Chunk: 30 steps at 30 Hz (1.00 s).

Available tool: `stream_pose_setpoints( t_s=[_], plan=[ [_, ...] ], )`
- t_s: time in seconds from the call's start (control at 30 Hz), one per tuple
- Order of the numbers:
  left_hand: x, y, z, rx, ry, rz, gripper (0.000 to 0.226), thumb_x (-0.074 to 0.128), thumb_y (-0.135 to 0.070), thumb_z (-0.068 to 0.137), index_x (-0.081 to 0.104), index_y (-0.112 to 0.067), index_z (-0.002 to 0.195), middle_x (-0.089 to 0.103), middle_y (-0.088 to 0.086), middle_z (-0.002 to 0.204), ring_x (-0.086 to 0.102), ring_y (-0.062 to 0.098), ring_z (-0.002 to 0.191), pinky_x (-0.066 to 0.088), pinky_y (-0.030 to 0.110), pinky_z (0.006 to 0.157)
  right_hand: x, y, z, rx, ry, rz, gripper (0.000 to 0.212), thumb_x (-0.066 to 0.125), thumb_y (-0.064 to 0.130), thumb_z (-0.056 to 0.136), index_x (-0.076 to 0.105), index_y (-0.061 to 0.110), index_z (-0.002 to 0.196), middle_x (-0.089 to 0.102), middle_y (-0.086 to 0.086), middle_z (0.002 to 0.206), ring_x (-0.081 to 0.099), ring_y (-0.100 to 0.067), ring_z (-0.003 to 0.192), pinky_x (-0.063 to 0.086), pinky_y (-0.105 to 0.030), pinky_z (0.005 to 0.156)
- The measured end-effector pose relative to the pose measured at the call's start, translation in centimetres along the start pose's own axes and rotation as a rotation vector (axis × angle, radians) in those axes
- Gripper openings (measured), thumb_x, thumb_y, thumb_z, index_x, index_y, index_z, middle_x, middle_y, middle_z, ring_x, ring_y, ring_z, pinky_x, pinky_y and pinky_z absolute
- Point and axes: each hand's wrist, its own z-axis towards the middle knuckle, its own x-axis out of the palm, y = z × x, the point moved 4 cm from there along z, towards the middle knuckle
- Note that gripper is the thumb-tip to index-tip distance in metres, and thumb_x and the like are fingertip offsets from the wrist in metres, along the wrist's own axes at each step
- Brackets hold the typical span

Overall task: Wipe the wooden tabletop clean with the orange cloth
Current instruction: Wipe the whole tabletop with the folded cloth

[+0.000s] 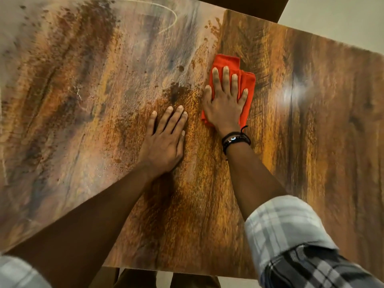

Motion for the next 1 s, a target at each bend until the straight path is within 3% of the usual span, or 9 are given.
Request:
stream_pose_setpoints(
  t_s=[0.2, 0.4, 0.53, 0.83, 1.0],
  plan=[
    [-0.1, -0.1, 0.0, 0.012, -0.004, -0.005, 0.057, 0.018, -0.036, 0.103, 0.022, -0.016, 0.157, 0.017, 0.002, 0.165, 0.012, 0.021, 0.153, 0.006, 0.052, 0.122, 0.5, 0.6, -12.6, -0.036, -0.058, 0.012, 0.056, 0.028, 0.046, 0.107, 0.018, 0.034, 0.161, 0.008, 0.006, 0.17, 0.003, -0.017, 0.157, 0.001, -0.058, 0.123],
    [-0.1, 0.0, 0.1, 0.022, -0.003, -0.014, 0.058, 0.017, -0.037, 0.103, 0.021, -0.015, 0.157, 0.015, 0.002, 0.166, 0.009, 0.022, 0.153, 0.003, 0.051, 0.122, 1.1, -0.2, -27.3, -0.057, 0.049, -0.012, 0.057, 0.028, 0.047, 0.106, 0.017, 0.034, 0.161, 0.006, 0.006, 0.17, 0.001, -0.017, 0.157, 0.005, -0.06, 0.122],
    [-0.1, 0.1, 0.3, 0.021, -0.006, -0.019, 0.058, 0.016, -0.037, 0.103, 0.021, -0.015, 0.157, 0.014, 0.002, 0.166, 0.007, 0.021, 0.153, 0.002, 0.051, 0.122, 1.1, -0.2, -24.6, -0.048, 0.058, -0.044, 0.058, 0.026, 0.047, 0.106, 0.012, 0.036, 0.161, 0.003, 0.008, 0.17, -0.003, -0.016, 0.157, 0.004, -0.061, 0.122],
    [0.1, 0.1, 0.2, 0.024, -0.025, 0.001, 0.057, 0.016, -0.036, 0.104, 0.021, -0.016, 0.157, 0.015, 0.002, 0.166, 0.008, 0.022, 0.153, 0.005, 0.053, 0.122, 0.9, 0.4, -7.9, 0.02, -0.036, -0.061, 0.058, 0.025, 0.045, 0.106, 0.013, 0.034, 0.161, 0.005, 0.005, 0.17, 0.003, -0.019, 0.157, 0.001, -0.061, 0.122],
    [-0.1, 0.0, -0.1, 0.03, -0.05, -0.023, 0.057, 0.017, -0.037, 0.104, 0.023, -0.016, 0.156, 0.018, 0.002, 0.165, 0.009, 0.021, 0.153, 0.004, 0.051, 0.122, 0.9, 0.7, -7.2, 0.038, -0.025, -0.05, 0.057, 0.025, 0.046, 0.107, 0.012, 0.035, 0.161, 0.004, 0.006, 0.17, 0.003, -0.018, 0.157, 0.0, -0.058, 0.123]
  ],
)
